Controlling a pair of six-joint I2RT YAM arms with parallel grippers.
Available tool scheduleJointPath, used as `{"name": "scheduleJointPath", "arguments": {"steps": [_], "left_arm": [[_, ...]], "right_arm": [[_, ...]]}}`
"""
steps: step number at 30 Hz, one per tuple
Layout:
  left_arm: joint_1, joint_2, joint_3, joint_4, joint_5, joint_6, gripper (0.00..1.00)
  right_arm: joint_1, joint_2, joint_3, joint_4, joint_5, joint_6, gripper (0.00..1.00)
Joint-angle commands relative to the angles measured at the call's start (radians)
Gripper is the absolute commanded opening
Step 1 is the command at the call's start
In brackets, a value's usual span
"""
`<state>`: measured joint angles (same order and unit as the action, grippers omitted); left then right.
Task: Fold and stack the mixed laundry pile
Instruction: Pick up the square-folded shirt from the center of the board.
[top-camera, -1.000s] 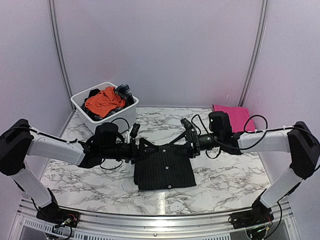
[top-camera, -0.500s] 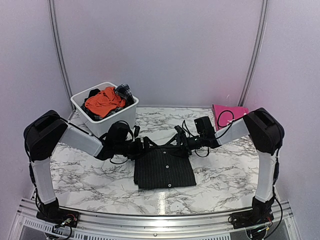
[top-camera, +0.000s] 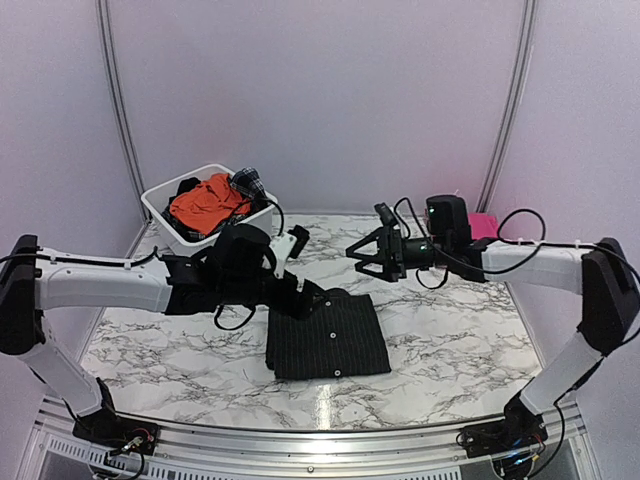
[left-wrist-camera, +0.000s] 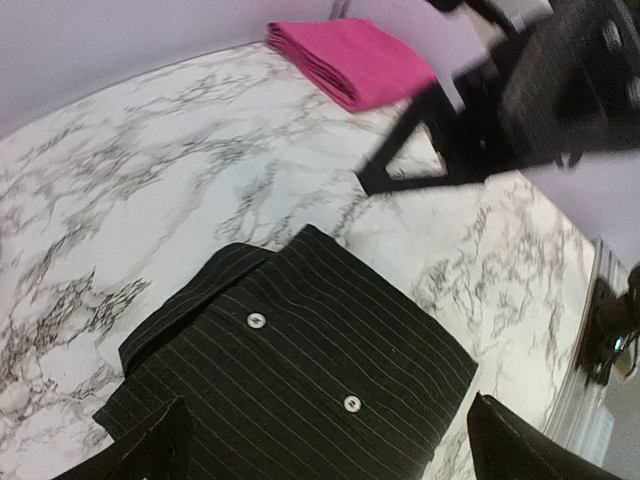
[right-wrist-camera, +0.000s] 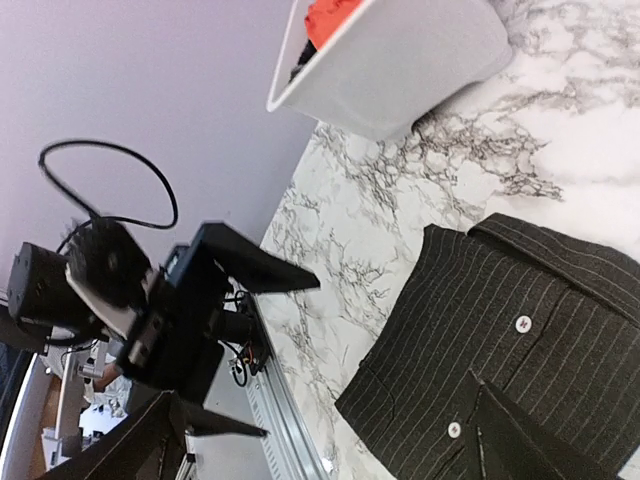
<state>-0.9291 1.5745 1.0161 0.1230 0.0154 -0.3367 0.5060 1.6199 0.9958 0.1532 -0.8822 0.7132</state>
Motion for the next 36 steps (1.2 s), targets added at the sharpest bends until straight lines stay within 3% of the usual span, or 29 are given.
{"name": "scheduleJointPath", "arguments": {"steps": [1, 7, 12, 22, 26, 29, 36], "left_arm": [[-0.167, 0.036, 0.065, -0.210, -0.162, 0.346, 0.97], [-0.331, 0.234, 0.222, -0.237, -0.177, 0.503, 0.70], [-0.377, 0.403, 0.365, -0.238, -0.155, 0.537, 0.55], [-0.389, 0.627, 0.507, -0.243, -0.268, 0.601, 0.47], [-0.389, 0.666, 0.536, -0.246, -0.301, 0.625, 0.28], [-0.389, 0.631, 0.534, -0.244, -0.271, 0.615, 0.00], [-0.378, 0.498, 0.463, -0.164, -0.157, 0.516, 0.00]], "right_arm": [[-0.047, -0.147, -0.106, -0.178, 0.076, -0.035, 0.91], [-0.128, -0.338, -0.329, -0.184, 0.071, 0.031, 0.91], [-0.175, -0.435, -0.454, -0.226, 0.080, 0.048, 0.91], [-0.188, -0.484, -0.557, -0.265, 0.124, 0.083, 0.91], [-0.189, -0.460, -0.607, -0.216, 0.122, 0.130, 0.92], [-0.186, -0.436, -0.646, -0.097, 0.094, 0.191, 0.92], [-0.133, -0.334, -0.656, 0.090, 0.067, 0.301, 0.98]]}}
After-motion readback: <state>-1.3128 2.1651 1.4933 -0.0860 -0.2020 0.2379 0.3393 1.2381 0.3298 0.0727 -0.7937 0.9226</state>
